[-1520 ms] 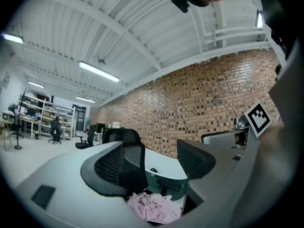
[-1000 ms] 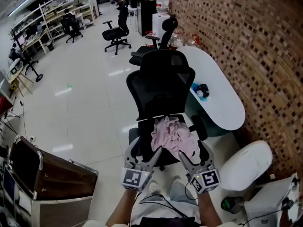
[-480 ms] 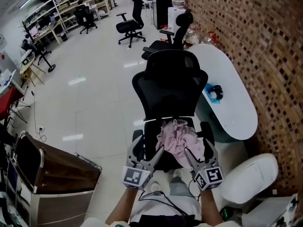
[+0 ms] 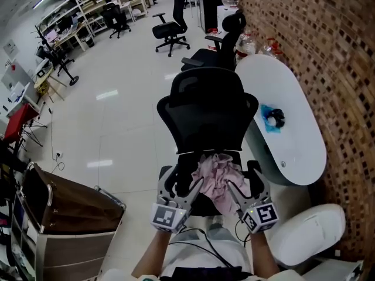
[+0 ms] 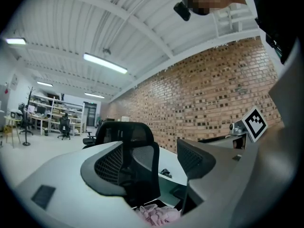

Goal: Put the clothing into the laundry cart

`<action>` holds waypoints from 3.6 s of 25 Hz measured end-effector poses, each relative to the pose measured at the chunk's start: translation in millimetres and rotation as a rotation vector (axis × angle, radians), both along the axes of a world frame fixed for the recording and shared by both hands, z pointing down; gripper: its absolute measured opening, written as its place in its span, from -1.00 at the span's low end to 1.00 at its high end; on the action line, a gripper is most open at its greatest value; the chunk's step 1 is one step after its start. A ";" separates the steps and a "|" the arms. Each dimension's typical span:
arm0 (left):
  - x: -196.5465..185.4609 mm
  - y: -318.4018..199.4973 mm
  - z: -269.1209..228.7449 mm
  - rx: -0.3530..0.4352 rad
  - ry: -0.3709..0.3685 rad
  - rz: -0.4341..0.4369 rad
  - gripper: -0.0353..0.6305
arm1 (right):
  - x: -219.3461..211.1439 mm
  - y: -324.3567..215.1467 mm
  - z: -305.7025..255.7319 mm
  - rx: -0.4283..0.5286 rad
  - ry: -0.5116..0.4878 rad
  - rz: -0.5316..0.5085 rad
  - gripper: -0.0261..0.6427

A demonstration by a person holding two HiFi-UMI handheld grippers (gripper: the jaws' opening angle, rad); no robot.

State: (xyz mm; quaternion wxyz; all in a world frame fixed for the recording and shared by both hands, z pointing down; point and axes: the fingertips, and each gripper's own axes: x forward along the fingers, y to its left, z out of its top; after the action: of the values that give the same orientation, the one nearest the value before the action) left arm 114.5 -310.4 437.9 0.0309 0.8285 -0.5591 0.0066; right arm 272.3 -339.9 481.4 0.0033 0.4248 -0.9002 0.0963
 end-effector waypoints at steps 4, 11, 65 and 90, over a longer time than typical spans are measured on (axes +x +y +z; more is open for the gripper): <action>7.7 -12.3 15.9 -0.028 0.006 -0.021 0.15 | -4.0 -9.3 16.1 -0.006 0.012 -0.104 0.25; 20.4 -21.9 45.6 -0.084 0.001 0.022 0.14 | -4.0 -7.2 48.1 -0.106 -0.033 -0.096 0.25; -26.6 -100.0 371.4 -0.471 0.014 0.144 0.13 | -35.7 -91.2 666.1 -0.975 0.946 -0.144 0.62; -51.3 -88.9 196.8 -0.288 0.064 0.097 0.13 | -33.4 -94.2 284.5 -0.523 0.008 0.105 -0.38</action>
State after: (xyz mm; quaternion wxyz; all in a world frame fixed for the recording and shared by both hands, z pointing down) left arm 63.1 -399.3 634.8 0.1667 0.8414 -0.5104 0.0616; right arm 238.9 -434.1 765.9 0.1116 0.4561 -0.8212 0.3242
